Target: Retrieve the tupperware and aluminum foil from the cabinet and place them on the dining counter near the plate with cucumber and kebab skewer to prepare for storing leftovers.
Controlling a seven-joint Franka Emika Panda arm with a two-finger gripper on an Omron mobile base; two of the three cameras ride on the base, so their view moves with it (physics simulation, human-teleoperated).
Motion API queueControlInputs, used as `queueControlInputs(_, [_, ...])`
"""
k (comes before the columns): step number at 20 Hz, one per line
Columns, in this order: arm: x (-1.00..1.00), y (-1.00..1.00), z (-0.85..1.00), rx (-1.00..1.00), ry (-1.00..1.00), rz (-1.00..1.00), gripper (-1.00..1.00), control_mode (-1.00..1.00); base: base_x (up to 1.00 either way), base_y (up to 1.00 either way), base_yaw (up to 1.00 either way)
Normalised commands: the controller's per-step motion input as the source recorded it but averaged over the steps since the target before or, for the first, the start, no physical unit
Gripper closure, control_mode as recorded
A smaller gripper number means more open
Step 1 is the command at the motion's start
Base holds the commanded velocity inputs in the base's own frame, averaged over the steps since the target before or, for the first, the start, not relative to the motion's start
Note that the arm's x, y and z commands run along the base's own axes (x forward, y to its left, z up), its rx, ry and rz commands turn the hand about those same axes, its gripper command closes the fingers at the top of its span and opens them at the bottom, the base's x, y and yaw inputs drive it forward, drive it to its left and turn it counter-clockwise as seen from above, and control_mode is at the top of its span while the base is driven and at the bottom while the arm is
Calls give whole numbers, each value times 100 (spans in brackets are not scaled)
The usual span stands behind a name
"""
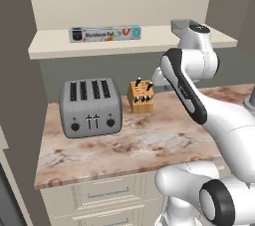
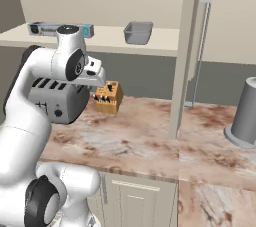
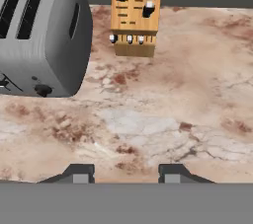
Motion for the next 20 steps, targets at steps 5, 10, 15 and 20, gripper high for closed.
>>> queueControlInputs(5, [-3, 0, 7, 0, -27, 3, -100, -100, 0, 0, 0])
queueControlInputs(10, [1, 0, 48, 0, -43, 6, -100, -100, 0, 0, 0])
queueControlInputs(15, [22, 0, 52, 0, -22, 4, -100, -100, 0, 0, 0])
queueControlInputs(20, [37, 0, 64, 0, -1, 3, -100, -100, 0, 0, 0])
